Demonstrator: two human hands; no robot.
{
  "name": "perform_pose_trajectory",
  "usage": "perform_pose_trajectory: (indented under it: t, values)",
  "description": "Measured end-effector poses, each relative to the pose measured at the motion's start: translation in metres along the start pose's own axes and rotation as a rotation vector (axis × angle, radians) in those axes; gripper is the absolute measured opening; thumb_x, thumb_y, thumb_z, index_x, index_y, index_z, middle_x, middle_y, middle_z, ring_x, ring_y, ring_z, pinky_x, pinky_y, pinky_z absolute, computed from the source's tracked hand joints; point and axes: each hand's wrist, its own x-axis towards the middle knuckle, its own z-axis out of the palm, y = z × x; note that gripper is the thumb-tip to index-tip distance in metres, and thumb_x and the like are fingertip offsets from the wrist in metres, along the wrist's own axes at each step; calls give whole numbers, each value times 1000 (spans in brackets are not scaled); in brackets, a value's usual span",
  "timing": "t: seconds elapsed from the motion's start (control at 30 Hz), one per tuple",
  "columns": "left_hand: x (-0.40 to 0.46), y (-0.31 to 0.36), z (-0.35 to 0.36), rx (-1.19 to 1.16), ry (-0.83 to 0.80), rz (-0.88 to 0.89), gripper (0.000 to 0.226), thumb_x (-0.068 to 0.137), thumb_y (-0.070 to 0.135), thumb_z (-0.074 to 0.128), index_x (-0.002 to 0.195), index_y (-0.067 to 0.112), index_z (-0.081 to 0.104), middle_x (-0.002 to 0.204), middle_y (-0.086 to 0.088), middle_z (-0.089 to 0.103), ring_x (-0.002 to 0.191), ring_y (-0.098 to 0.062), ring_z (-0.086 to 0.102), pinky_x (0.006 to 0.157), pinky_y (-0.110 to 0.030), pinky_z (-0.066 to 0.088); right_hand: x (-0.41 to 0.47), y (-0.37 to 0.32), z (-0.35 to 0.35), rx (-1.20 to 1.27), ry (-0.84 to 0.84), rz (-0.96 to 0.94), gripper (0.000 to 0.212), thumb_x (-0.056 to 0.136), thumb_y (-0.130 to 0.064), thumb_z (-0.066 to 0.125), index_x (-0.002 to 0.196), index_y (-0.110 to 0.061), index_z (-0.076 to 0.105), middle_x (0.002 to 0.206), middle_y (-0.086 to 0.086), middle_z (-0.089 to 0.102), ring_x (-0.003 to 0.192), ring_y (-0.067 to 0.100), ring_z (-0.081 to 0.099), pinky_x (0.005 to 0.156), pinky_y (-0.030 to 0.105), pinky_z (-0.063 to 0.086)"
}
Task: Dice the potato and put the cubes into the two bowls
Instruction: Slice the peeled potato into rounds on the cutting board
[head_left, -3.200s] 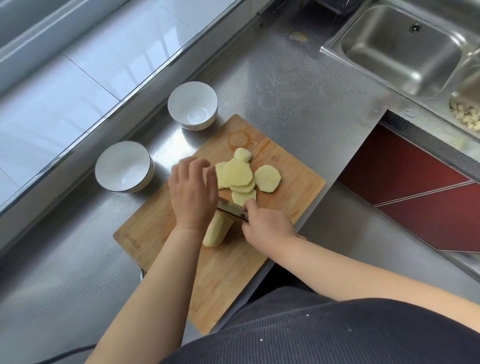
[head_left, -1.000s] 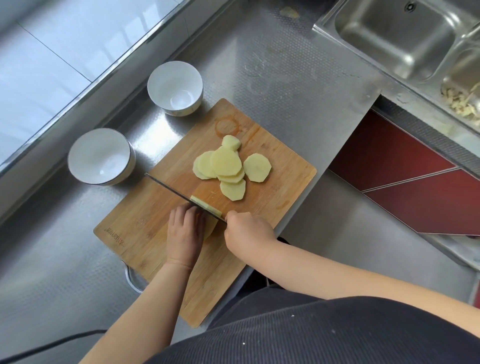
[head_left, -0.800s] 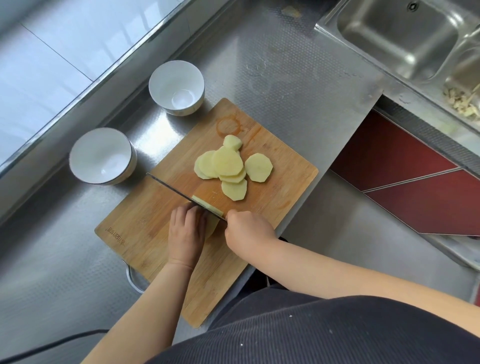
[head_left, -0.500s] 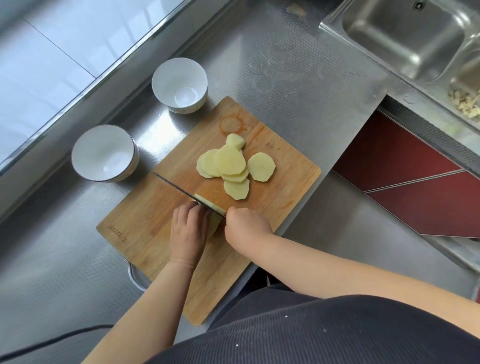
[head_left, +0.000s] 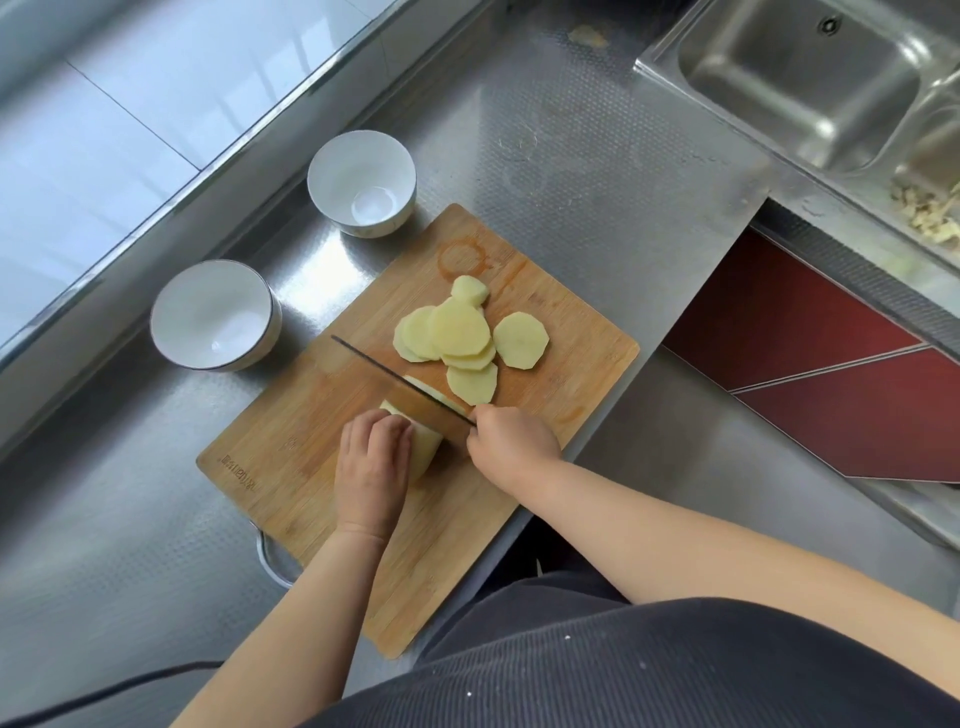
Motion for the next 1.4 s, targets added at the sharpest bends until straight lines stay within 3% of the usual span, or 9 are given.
perform_pose_trajectory:
  t: [0.2,0.3,0.43,0.67,0.93,1.0,1.13,1.2,1.4]
  values:
    - [20,27,-16,63,164,193,16,91,21,58,104,13,52,107,-10,46,97,-28,45,83,-34,39,-6,11,-15,-89,201,-115,32,99,-33,44,125,-14,47,103,5,68,86,31,64,59,33,39]
    - [50,47,-21,103,15,254,7,89,14,65,95,11,65,100,-10,60,92,-29,52,80,-38,45,-6,12,-17,-105,244,-147,34,96,-37,48,122,-15,44,106,2,67,91,28,66,63,34,42]
    - [75,60,-22,154,-308,93,14,94,20,57,96,15,71,95,1,63,85,-16,50,72,-31,48,-8,13,-16,-160,269,-186,33,95,-37,51,119,-16,43,107,2,66,90,27,66,63,34,43]
    - [87,69,-12,87,-466,2,39,101,42,37,109,18,66,106,4,58,94,-8,46,82,-23,39,-11,16,-21,-265,259,-162,33,99,-34,47,124,-15,40,108,7,63,92,26,64,61,34,40]
    - [112,66,-7,289,-677,-28,62,101,53,15,116,17,64,119,-4,57,112,-21,48,94,-35,39,-24,5,-18,-312,227,-265,31,99,-34,47,120,-13,39,107,8,62,92,26,64,60,34,39]
    - [115,66,-12,283,-557,-8,56,101,50,20,120,16,62,122,-4,57,115,-22,48,96,-35,38,-25,5,-18,-282,215,-252,31,99,-35,47,120,-14,40,105,7,63,90,28,65,59,34,40]
    - [96,59,-37,56,143,97,21,97,21,49,97,4,62,97,-13,60,92,-23,49,82,-27,36,-27,4,-20,-71,132,-144,28,99,-34,44,120,-17,43,99,7,67,84,32,64,62,35,47]
    - [77,44,-41,-22,313,77,14,95,13,54,92,1,60,91,-18,57,88,-25,46,81,-25,35,-27,3,-22,40,86,-78,24,99,-32,43,118,-18,42,97,7,68,83,31,62,65,37,50]
    - [7,5,-26,43,6,45,25,92,23,53,92,1,64,97,-17,59,90,-27,51,76,-33,44,-37,-7,-29,45,23,-92,31,99,-24,44,129,-18,43,108,8,65,92,31,61,63,32,40]
